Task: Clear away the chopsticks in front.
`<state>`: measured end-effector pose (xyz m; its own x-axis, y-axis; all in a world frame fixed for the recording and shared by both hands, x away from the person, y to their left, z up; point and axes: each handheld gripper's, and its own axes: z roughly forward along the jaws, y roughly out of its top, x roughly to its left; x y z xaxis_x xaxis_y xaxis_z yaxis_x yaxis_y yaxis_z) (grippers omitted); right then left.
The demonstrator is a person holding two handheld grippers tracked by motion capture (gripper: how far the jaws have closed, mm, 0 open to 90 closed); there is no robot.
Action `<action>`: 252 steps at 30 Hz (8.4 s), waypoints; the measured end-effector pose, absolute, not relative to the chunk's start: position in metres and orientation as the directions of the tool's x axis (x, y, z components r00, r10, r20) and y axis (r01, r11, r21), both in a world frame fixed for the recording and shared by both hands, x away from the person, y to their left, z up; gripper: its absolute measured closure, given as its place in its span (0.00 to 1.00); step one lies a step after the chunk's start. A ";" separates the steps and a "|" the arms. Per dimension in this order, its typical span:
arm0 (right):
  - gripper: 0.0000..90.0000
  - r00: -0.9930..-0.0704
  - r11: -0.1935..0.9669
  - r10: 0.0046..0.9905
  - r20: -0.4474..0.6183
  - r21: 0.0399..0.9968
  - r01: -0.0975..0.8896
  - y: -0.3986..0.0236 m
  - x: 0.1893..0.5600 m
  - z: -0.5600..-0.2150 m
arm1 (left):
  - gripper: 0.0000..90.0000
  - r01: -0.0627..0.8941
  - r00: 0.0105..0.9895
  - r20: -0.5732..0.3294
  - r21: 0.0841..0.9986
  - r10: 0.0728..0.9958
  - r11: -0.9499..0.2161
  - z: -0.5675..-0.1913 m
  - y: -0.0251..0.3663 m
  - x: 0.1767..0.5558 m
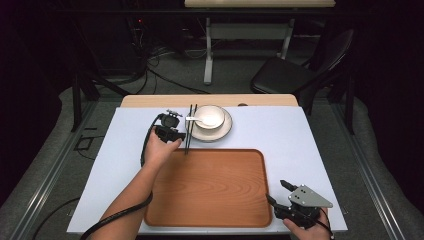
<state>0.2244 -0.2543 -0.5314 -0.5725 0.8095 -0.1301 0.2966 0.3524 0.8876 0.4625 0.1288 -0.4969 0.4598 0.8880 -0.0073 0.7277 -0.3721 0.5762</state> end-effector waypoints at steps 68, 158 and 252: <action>0.38 -0.573 0.339 0.811 -0.121 0.895 0.291 -0.257 0.222 -0.529 | 0.89 0.858 0.339 -0.024 0.419 0.941 -0.298 -0.511 0.118 0.480; 0.38 -0.560 0.345 0.818 -0.132 0.891 0.294 -0.253 0.222 -0.531 | 0.96 0.787 0.448 -0.130 0.526 0.884 -0.322 -0.499 0.227 0.287; 0.38 -0.570 0.349 0.811 -0.130 0.890 0.294 -0.252 0.222 -0.531 | 0.55 0.753 0.470 -0.017 0.530 0.882 -0.391 -0.484 0.190 0.349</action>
